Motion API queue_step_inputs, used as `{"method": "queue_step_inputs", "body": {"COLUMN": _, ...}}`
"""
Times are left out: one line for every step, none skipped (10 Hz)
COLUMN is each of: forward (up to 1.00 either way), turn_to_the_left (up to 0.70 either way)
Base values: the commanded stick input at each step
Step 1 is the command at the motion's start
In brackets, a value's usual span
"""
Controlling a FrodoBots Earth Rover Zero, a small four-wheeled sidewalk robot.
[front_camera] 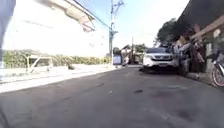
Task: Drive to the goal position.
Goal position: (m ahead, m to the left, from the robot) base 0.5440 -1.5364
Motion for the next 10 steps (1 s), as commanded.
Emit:
{"method": "queue_step_inputs", "body": {"forward": 0.70, "turn_to_the_left": -0.30}}
{"method": "queue_step_inputs", "body": {"forward": 0.69, "turn_to_the_left": -0.29}}
{"method": "queue_step_inputs", "body": {"forward": 0.68, "turn_to_the_left": -0.24}}
{"method": "queue_step_inputs", "body": {"forward": 0.68, "turn_to_the_left": -0.19}}
{"method": "queue_step_inputs", "body": {"forward": 0.68, "turn_to_the_left": -0.13}}
{"method": "queue_step_inputs", "body": {"forward": 0.67, "turn_to_the_left": -0.01}}
{"method": "queue_step_inputs", "body": {"forward": 0.67, "turn_to_the_left": -0.01}}
{"method": "queue_step_inputs", "body": {"forward": 0.67, "turn_to_the_left": -0.01}}
{"method": "queue_step_inputs", "body": {"forward": 0.67, "turn_to_the_left": -0.01}}
{"method": "queue_step_inputs", "body": {"forward": 0.67, "turn_to_the_left": -0.01}}
